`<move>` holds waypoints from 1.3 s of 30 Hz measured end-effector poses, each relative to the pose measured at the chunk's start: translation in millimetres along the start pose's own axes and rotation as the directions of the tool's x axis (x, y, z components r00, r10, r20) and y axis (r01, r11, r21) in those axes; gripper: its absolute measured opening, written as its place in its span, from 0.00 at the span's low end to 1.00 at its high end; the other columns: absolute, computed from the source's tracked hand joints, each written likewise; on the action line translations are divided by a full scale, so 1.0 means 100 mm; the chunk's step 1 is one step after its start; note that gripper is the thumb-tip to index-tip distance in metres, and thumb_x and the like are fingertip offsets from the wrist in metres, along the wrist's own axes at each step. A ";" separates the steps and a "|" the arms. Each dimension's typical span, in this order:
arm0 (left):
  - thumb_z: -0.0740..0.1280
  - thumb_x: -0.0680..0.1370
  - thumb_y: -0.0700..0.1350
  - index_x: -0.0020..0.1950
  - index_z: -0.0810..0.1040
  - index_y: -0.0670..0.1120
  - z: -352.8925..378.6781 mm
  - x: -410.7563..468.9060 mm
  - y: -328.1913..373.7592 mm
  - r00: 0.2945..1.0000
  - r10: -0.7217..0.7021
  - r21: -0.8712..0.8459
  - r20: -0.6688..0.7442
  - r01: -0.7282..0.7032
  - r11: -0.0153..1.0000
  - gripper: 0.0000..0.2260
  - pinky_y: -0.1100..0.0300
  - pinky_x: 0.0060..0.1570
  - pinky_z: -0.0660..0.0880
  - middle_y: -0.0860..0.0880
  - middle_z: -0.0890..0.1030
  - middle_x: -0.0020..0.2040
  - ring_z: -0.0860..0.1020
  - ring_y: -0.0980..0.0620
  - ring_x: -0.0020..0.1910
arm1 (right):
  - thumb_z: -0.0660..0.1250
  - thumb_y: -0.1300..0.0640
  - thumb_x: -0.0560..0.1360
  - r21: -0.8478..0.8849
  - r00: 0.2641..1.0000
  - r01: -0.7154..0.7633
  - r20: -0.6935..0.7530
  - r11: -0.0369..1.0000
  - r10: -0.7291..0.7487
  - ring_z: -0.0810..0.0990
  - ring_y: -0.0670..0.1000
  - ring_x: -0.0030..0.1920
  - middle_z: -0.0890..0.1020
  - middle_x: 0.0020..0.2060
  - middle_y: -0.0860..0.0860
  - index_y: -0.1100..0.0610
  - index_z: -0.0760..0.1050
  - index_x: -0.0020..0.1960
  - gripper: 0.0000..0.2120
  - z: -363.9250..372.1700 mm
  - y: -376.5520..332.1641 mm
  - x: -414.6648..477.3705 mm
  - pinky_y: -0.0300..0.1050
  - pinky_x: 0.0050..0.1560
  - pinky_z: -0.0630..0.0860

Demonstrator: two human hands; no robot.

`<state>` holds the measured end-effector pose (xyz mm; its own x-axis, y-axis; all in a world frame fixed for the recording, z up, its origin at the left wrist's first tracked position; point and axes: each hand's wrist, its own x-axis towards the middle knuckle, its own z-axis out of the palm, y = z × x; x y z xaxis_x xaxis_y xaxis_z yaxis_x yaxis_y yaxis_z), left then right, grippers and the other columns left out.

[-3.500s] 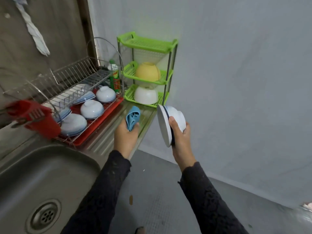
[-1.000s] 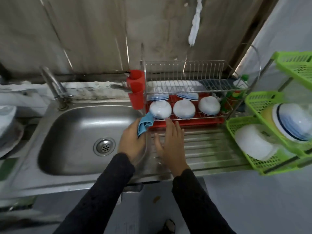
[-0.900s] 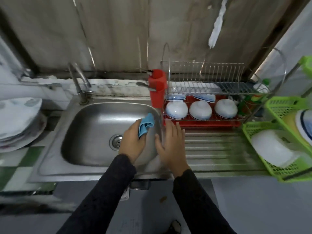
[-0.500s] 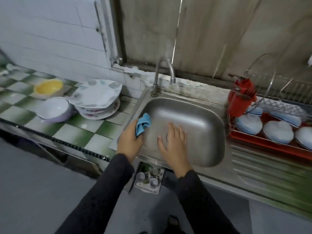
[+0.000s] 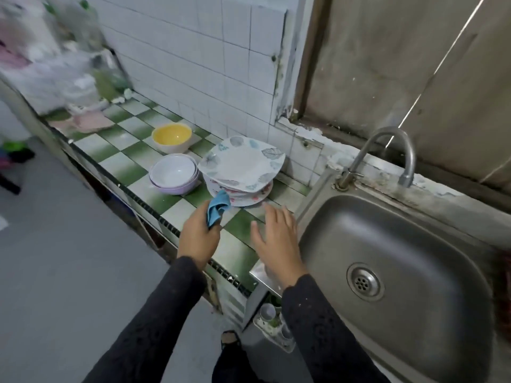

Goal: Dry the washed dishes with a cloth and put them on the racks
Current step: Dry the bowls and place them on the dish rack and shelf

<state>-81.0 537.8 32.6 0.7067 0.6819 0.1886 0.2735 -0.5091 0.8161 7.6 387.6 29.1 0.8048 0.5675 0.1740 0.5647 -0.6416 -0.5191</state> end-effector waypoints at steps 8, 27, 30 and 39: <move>0.66 0.78 0.40 0.65 0.76 0.52 -0.26 0.88 -0.47 0.991 -0.117 0.006 -0.057 0.118 0.993 0.16 0.57 0.48 0.72 0.50 0.82 0.55 0.79 0.48 0.52 | 0.61 0.52 0.82 0.054 0.994 0.058 0.093 0.997 -0.063 0.64 0.60 0.75 0.75 0.69 0.56 0.59 0.68 0.74 0.22 0.43 -0.50 1.02 0.57 0.76 0.59; 0.65 0.80 0.41 0.65 0.75 0.50 -1.15 2.66 -1.72 0.977 -0.180 0.003 0.119 0.181 0.984 0.13 0.54 0.51 0.74 0.50 0.81 0.53 0.78 0.47 0.51 | 0.57 0.49 0.84 -0.163 0.878 -0.281 0.355 0.946 0.322 0.79 0.61 0.59 0.75 0.62 0.61 0.63 0.68 0.67 0.20 2.09 -1.73 2.51 0.48 0.51 0.75; 0.64 0.80 0.40 0.64 0.75 0.50 -1.34 2.92 -1.90 0.967 -0.156 0.003 0.203 0.158 0.987 0.14 0.56 0.49 0.73 0.50 0.81 0.54 0.78 0.48 0.50 | 0.60 0.54 0.82 -0.296 0.848 -0.341 0.313 0.892 0.428 0.76 0.59 0.64 0.73 0.67 0.60 0.65 0.65 0.72 0.22 2.38 -1.91 2.72 0.49 0.59 0.75; 0.64 0.80 0.40 0.62 0.75 0.50 -1.54 3.46 -2.23 0.921 -0.083 -0.006 0.382 0.092 0.996 0.12 0.60 0.45 0.68 0.53 0.79 0.52 0.75 0.53 0.47 | 0.61 0.53 0.82 -0.665 0.776 -0.386 0.140 0.639 0.615 0.73 0.61 0.66 0.67 0.71 0.65 0.69 0.54 0.76 0.31 2.94 -1.91 3.08 0.46 0.61 0.75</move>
<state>1.9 967.6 0.2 0.8768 0.4697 -0.1025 0.3337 -0.4412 0.8331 93.7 836.6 -63.7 0.9463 0.1178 -0.3012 0.1713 -0.9725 0.1580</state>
